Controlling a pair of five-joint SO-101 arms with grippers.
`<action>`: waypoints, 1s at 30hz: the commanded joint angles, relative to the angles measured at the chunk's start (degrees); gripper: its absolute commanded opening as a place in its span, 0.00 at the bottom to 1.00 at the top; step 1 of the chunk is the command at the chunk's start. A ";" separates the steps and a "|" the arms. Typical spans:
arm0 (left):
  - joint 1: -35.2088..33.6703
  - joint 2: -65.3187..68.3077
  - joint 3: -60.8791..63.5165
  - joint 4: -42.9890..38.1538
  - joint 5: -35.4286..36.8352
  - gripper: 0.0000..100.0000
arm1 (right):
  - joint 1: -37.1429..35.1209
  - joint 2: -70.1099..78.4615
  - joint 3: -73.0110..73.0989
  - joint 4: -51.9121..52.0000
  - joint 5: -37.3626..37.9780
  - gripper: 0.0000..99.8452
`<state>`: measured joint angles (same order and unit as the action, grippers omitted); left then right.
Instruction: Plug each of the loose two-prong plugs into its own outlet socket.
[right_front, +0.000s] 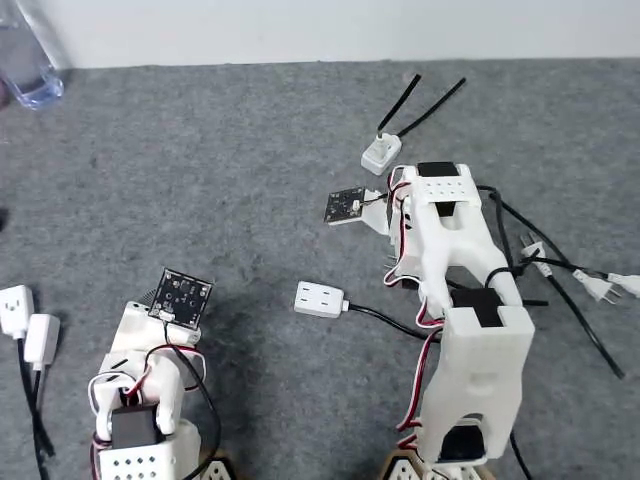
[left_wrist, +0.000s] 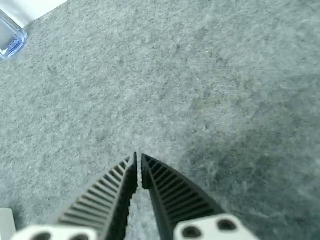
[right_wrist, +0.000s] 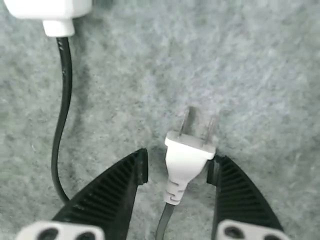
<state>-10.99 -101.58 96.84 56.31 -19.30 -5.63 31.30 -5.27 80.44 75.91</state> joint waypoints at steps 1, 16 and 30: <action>0.26 0.09 -0.22 0.09 -0.53 0.02 | -1.63 0.92 -0.70 0.22 -0.62 0.22; 0.09 0.09 -0.22 0.18 -0.53 0.02 | -4.09 1.45 -1.85 -2.24 -5.01 0.22; 0.09 0.09 -0.22 0.18 -0.53 0.02 | -4.00 1.54 -1.41 -2.51 -5.19 0.01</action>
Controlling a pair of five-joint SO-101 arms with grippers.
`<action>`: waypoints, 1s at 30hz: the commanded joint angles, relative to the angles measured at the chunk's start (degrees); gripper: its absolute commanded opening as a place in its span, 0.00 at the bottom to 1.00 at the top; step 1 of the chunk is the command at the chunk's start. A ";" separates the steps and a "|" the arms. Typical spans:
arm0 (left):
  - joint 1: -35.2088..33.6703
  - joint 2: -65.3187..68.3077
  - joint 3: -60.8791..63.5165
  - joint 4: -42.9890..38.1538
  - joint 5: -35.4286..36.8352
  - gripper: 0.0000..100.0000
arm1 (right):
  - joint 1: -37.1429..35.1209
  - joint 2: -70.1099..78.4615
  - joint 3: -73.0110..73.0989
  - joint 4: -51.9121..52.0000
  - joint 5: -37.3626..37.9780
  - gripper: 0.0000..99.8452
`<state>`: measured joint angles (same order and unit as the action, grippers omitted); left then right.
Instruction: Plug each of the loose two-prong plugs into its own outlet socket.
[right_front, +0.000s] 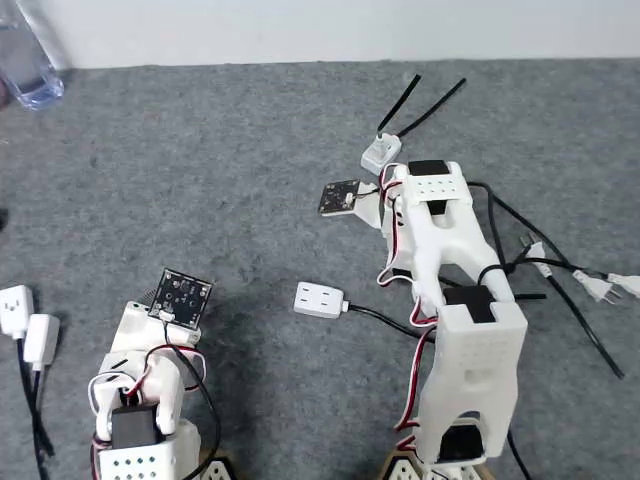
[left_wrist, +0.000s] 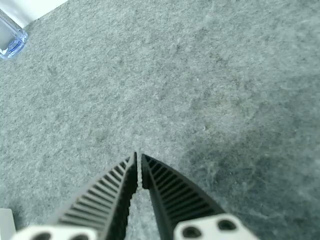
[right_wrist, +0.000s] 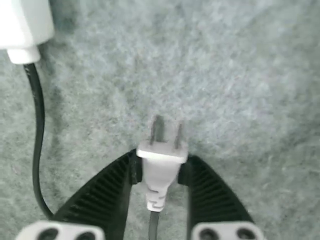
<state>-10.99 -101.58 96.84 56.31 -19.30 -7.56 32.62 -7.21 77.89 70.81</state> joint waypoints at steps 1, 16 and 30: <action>0.09 0.09 -0.22 0.18 -0.53 0.02 | -2.07 0.22 0.53 0.04 -0.09 0.01; 0.09 0.09 -0.22 0.18 -0.53 0.02 | -2.07 0.13 2.29 -0.48 1.49 0.10; 0.09 0.18 -0.22 0.18 -0.53 0.02 | -3.03 7.25 -7.82 7.78 -2.55 0.08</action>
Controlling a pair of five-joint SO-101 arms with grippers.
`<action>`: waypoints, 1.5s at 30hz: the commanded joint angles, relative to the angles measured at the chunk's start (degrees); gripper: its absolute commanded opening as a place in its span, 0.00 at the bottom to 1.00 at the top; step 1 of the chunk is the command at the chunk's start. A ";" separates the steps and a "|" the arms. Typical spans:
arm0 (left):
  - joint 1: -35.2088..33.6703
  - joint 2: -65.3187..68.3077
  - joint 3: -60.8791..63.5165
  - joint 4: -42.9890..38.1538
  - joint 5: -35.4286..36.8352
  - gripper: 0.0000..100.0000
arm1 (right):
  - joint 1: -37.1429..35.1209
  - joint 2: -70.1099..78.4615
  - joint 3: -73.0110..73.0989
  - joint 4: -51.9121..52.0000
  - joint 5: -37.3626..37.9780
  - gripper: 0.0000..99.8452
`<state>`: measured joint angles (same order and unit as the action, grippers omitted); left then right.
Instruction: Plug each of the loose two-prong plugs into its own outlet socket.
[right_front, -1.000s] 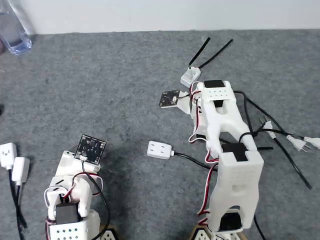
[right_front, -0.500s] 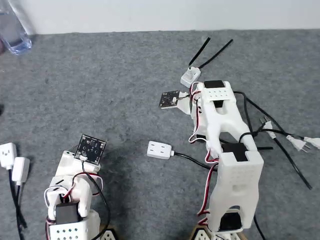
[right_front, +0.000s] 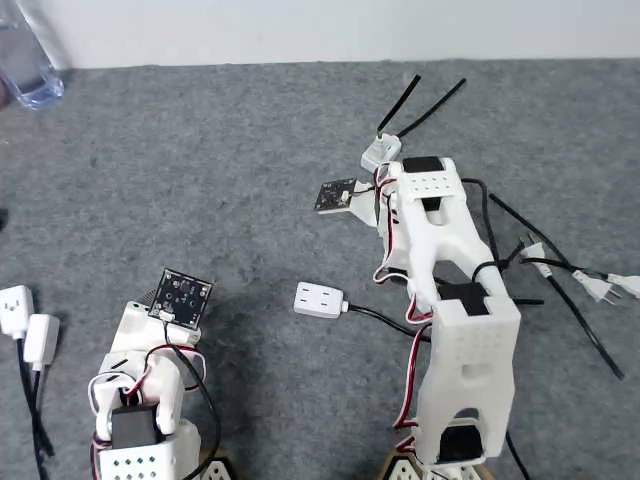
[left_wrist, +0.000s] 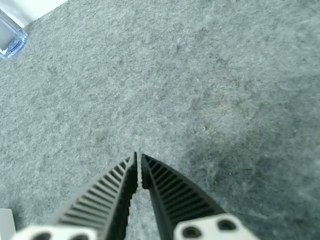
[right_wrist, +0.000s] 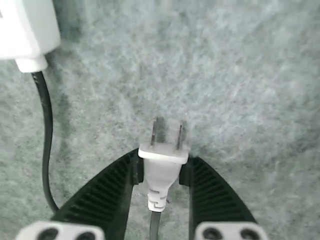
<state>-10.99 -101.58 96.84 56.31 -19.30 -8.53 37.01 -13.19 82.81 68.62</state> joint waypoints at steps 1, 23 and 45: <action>0.09 0.18 -0.22 0.18 -0.53 0.02 | -2.07 3.47 -2.81 3.65 -0.35 0.04; 0.35 0.18 -0.22 0.18 -0.53 0.02 | -0.22 -13.14 2.99 4.79 0.44 0.01; 1.76 -0.09 -6.55 -7.03 15.03 0.02 | -7.60 -43.03 9.93 13.05 -8.18 0.01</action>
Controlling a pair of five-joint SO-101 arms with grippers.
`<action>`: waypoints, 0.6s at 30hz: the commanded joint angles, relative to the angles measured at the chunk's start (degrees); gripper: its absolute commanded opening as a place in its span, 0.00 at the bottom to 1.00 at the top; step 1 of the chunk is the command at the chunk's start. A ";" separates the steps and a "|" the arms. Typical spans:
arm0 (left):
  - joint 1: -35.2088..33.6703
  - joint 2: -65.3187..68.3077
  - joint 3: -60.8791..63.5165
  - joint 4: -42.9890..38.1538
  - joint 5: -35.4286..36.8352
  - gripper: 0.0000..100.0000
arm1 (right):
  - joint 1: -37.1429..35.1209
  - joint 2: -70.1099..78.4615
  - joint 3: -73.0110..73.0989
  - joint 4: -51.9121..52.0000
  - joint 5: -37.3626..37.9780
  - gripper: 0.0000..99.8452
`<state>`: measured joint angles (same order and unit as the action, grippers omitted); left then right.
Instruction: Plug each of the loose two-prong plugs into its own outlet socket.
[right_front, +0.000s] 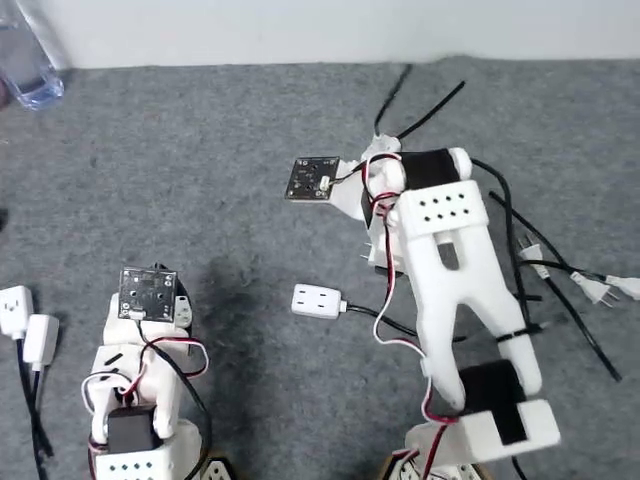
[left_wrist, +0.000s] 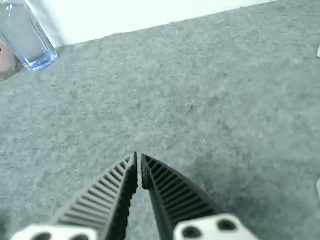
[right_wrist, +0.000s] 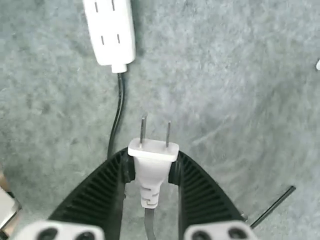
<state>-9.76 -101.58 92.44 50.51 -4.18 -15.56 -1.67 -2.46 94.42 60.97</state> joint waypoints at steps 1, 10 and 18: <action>0.97 -0.09 -2.07 -1.14 0.53 0.02 | -0.57 -5.49 -0.79 1.63 -0.62 0.01; 5.63 -0.09 -4.88 -18.99 33.76 0.01 | -2.15 -12.26 -0.62 2.07 -5.27 0.01; 10.55 -0.09 -5.14 -28.57 55.47 0.01 | -2.51 -19.91 -0.53 1.89 -11.96 0.01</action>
<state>-1.67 -101.58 89.45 24.66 45.85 -17.41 -17.93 -2.46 96.09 51.56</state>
